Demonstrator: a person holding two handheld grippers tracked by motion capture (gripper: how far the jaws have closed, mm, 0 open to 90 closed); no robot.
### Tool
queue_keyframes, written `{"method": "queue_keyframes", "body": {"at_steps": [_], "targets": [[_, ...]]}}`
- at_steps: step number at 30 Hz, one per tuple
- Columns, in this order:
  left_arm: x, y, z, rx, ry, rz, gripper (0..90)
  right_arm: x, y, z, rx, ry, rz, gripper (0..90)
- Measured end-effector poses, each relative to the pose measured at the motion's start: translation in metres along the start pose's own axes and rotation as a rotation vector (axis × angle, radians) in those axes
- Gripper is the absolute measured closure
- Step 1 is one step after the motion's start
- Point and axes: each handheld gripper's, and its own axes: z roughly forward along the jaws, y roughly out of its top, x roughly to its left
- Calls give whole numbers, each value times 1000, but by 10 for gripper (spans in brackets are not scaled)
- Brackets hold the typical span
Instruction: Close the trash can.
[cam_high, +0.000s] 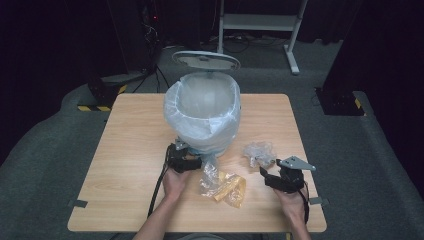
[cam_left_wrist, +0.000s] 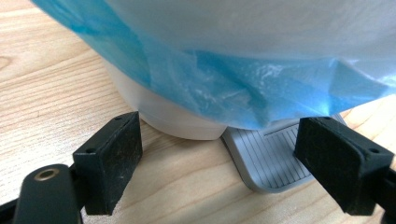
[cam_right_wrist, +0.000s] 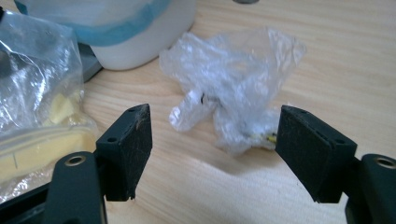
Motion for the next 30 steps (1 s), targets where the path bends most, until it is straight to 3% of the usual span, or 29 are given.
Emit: {"method": "queue_keyframes", "body": {"at_steps": [5, 15, 18, 25, 30], "targets": [[-1, 0, 0, -2, -1, -1, 154, 1, 10, 1, -11, 15, -5, 254], [0, 0, 0, -2, -3, -4, 158, 4, 37, 14, 17, 47, -23, 232], [0, 0, 0, -3, -3, -4, 160, 5, 43, 26, 57, 21, -62, 232], [0, 0, 0, -3, -4, -4, 161, -7, 41, 52, 124, -11, -13, 236], [0, 0, 0, -3, -3, -5, 163, -14, 36, 64, 169, -10, 8, 327]]}}
